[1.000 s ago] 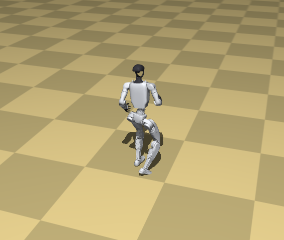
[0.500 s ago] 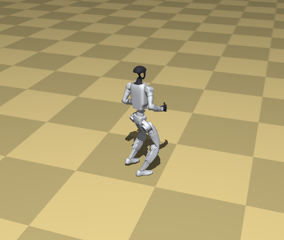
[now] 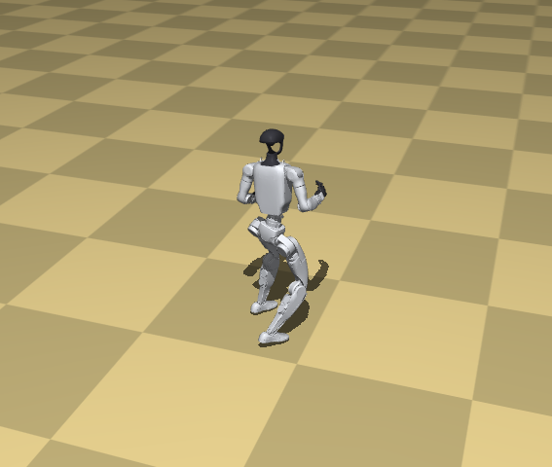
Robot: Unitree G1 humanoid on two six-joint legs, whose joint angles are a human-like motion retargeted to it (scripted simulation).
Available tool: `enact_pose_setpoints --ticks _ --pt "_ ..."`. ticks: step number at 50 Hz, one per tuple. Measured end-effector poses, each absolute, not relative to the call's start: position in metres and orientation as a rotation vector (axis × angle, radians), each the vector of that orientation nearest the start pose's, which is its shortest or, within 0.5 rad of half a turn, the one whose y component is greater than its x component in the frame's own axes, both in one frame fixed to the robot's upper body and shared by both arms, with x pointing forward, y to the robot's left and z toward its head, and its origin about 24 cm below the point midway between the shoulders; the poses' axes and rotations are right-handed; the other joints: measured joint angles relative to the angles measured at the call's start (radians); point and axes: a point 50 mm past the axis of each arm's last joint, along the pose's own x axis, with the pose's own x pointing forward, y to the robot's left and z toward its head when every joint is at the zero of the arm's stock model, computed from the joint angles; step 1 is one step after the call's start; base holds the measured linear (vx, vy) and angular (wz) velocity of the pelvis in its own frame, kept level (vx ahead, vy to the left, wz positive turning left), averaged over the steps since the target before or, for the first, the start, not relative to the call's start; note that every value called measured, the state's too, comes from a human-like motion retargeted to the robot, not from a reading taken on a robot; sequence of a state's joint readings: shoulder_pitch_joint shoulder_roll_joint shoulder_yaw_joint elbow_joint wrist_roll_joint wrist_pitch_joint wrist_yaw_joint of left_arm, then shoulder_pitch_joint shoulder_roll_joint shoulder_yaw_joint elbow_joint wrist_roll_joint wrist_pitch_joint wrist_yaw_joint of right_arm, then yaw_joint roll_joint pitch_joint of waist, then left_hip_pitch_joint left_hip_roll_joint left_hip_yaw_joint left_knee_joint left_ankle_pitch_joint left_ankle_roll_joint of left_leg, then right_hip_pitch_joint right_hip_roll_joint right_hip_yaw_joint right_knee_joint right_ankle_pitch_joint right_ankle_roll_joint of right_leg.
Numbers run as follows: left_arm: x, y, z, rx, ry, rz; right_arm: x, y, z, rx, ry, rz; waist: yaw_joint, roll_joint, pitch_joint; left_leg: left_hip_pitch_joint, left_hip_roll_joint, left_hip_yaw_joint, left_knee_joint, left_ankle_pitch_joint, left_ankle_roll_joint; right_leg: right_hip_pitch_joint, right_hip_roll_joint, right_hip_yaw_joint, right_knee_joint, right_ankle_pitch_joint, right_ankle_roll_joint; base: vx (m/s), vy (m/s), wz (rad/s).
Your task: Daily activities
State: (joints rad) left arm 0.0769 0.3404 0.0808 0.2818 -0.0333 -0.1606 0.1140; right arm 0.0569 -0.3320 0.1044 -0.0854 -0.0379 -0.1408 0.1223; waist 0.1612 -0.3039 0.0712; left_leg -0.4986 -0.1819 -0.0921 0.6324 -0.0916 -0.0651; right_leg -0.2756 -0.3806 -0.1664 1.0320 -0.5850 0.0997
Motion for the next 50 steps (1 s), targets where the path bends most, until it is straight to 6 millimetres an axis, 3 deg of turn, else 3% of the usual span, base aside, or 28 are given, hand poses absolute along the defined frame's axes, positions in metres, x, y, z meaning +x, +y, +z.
enact_pose_setpoints --ticks 5,9,13,17,21,25,30,33,37,40,50 --pt "0.246 0.247 0.012 0.383 0.127 0.119 0.258 -0.163 0.093 -0.445 -0.256 0.31 0.0 0.011 0.005 -0.049 -0.025 -0.028 -0.023 0.154 -0.086 -0.011 0.021 0.037 -0.022 -0.029 -0.025 -0.14 -0.13 0.42" --pt "0.253 0.242 0.008 0.393 0.149 0.072 0.272 -0.16 0.094 -0.511 -0.24 0.345 0.012 0.031 0.009 -0.106 -0.027 -0.04 -0.029 0.302 -0.184 -0.029 0.038 0.032 -0.06 -0.058 -0.059 -0.15 -0.12 0.2" --pt "0.245 0.242 -0.016 0.379 0.256 0.06 0.283 -0.169 0.062 -0.566 -0.08 0.355 0.01 0.042 0.002 -0.16 -0.053 0.019 -0.052 0.479 -0.197 -0.053 0.022 0.028 -0.096 -0.072 -0.065 -0.13 0.02 0.19" --pt "0.221 0.247 -0.055 0.368 0.452 0.062 0.282 -0.187 0.005 -0.576 0.193 0.332 -0.001 0.053 -0.02 -0.203 -0.048 0.08 -0.081 0.594 -0.197 -0.081 0.02 0.015 -0.134 -0.062 -0.07 -0.12 -0.01 0.18" --pt "0.181 0.252 -0.1 0.365 0.715 0.051 0.258 -0.207 -0.058 -0.555 0.518 0.292 -0.007 0.075 -0.043 -0.236 -0.009 0.108 -0.06 0.613 -0.197 -0.096 0.047 0.0 -0.166 -0.047 -0.081 -0.1 -0.08 0.02" --pt "0.133 0.253 -0.135 0.346 0.978 0.023 0.214 -0.223 -0.108 -0.503 0.826 0.253 -0.006 0.109 -0.056 -0.256 0.043 0.117 0.001 0.593 -0.197 -0.089 0.091 -0.014 -0.194 -0.035 -0.097 -0.08 -0.1 -0.16" --pt "0.082 0.248 -0.158 0.299 1.212 -0.017 0.155 -0.232 -0.143 -0.415 1.107 0.212 -0.009 0.154 -0.061 -0.254 0.101 0.107 0.07 0.552 -0.197 -0.055 0.148 -0.028 -0.234 -0.018 -0.116 -0.06 -0.08 -0.25" --pt "0.064 0.243 -0.163 0.282 1.285 -0.043 0.127 -0.233 -0.153 -0.374 1.21 0.193 -0.019 0.173 -0.068 -0.248 0.125 0.099 0.09 0.539 -0.197 -0.038 0.175 -0.031 -0.258 -0.008 -0.126 -0.05 -0.07 -0.24" --pt "0.054 0.241 -0.166 0.285 1.325 -0.077 0.104 -0.232 -0.16 -0.334 1.283 0.179 -0.038 0.188 -0.081 -0.24 0.152 0.092 0.103 0.532 -0.197 -0.022 0.204 -0.029 -0.285 0.003 -0.137 -0.05 -0.06 -0.25" --pt "0.053 0.235 -0.167 0.287 1.326 -0.112 0.1 -0.229 -0.162 -0.314 1.293 0.173 -0.055 0.195 -0.092 -0.234 0.17 0.086 0.108 0.527 -0.197 -0.014 0.226 -0.022 -0.304 0.01 -0.143 -0.04 -0.06 -0.26" --pt "0.105 0.224 -0.157 0.363 1.142 -0.223 0.122 -0.218 -0.158 -0.304 1.198 0.181 -0.1 0.216 -0.129 -0.222 0.239 0.082 0.115 0.512 -0.197 0.015 0.299 0.004 -0.382 0.043 -0.15 -0.02 -0.04 -0.22"
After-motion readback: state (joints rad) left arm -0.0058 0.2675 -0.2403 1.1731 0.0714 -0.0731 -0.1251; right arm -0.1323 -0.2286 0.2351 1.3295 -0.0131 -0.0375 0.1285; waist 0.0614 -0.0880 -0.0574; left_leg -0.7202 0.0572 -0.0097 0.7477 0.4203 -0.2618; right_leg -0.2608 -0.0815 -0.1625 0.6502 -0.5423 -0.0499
